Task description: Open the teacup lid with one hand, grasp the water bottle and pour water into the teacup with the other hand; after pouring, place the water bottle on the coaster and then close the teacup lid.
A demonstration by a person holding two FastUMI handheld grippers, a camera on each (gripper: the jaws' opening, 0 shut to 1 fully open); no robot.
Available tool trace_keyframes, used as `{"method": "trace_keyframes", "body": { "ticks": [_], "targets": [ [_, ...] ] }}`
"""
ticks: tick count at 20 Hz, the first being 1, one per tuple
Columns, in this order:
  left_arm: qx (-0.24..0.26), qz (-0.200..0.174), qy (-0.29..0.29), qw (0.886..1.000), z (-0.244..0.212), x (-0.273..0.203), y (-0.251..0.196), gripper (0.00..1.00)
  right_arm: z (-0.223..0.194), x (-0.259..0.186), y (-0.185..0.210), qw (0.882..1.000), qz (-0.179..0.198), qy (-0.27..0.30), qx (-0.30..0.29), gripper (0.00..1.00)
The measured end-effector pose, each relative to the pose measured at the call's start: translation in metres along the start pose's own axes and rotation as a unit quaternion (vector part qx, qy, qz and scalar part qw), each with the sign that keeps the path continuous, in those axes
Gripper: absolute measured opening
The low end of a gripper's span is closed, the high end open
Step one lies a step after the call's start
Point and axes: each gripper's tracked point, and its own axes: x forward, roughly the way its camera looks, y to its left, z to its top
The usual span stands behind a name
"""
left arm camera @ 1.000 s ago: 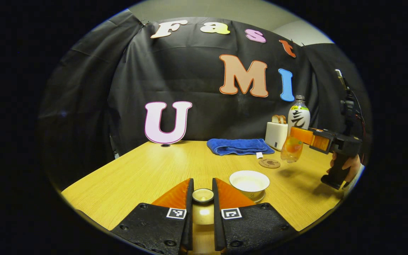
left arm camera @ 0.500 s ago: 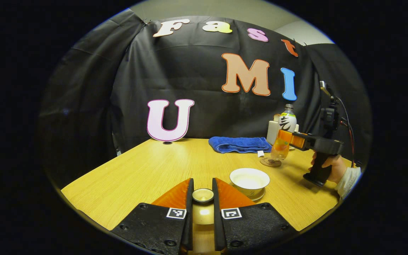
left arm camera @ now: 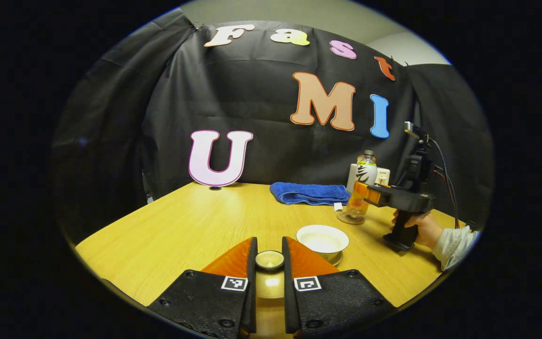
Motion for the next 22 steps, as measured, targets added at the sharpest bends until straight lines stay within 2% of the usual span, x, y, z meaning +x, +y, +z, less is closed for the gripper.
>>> {"method": "trace_keyframes", "body": {
  "ticks": [10, 15, 16, 21, 22],
  "targets": [
    [0.007, 0.0, -0.001, 1.0, -0.0008, -0.0002, 0.001, 0.21, -0.011, 0.0057, -0.0006, 1.0, -0.006, 0.012, -0.002, 0.73],
    [0.0, 0.005, -0.003, 1.0, 0.0012, -0.0008, 0.0039, 0.21, -0.0106, 0.0061, -0.0014, 1.0, -0.002, 0.017, 0.01, 0.8],
    [0.0, 0.005, -0.003, 1.0, 0.0014, -0.0011, 0.0044, 0.21, -0.0102, 0.0061, -0.0003, 1.0, -0.001, 0.017, 0.009, 0.77],
    [-0.001, -0.001, -0.004, 1.0, 0.0034, -0.0002, -0.0007, 0.22, -0.0121, 0.0035, 0.003, 1.0, 0.004, 0.017, 0.004, 0.89],
    [-0.001, -0.004, -0.003, 1.0, 0.0023, 0.0001, -0.0014, 0.22, -0.0115, 0.0032, 0.0036, 1.0, 0.004, 0.017, 0.002, 0.88]
  ]
}}
